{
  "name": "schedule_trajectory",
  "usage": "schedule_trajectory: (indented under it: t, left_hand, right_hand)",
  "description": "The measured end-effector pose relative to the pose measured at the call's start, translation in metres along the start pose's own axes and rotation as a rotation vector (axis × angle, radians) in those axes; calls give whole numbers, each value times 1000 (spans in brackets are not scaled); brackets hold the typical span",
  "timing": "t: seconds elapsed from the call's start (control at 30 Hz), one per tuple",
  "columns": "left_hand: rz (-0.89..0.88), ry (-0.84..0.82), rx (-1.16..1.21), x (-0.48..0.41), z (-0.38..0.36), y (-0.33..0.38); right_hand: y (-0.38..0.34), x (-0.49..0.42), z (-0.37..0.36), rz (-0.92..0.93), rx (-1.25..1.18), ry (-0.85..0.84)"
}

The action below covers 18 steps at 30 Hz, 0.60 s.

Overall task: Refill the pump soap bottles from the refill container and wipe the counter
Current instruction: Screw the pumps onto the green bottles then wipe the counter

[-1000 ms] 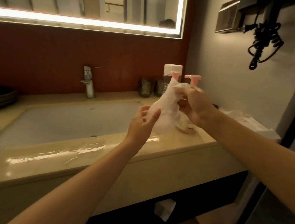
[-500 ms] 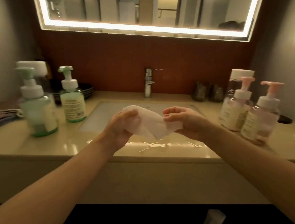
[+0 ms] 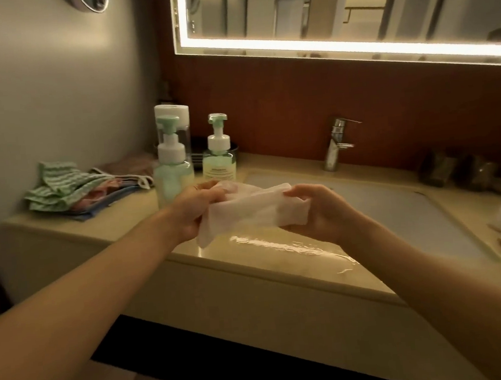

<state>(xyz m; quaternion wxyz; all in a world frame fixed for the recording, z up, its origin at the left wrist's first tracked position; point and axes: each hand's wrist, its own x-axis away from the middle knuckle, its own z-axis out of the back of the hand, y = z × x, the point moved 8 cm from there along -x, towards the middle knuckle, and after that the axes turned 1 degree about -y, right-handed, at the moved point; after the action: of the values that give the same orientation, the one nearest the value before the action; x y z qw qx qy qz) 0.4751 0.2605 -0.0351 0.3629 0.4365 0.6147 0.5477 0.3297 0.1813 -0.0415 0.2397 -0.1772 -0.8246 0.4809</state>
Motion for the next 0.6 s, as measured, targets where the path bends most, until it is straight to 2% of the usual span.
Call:
schedule_trajectory:
  t: [0.1,0.23,0.33,0.4,0.53,0.6]
  left_hand:
    - [13,-34,-114,3,22,-3]
    - [64,-27,-259,3,49,-9]
    - [119,-3,-280,-2,68,-14]
    - [78,74,-381,-7,78,-14]
    - [-217,326,-1062,-11,64,-1]
    - [-325,375,-1329,-10,42,0]
  right_hand:
    - [6,-15,-14,-13,-106,-58]
    - [10,-26,-19,-52,141,-25]
    - [14,-27,-16,-87,254,51]
    - [12,-25,-11,-40,526,153]
    - [8,-18,-2,73,1219,405]
    - [9,-15,3,96,1486,465]
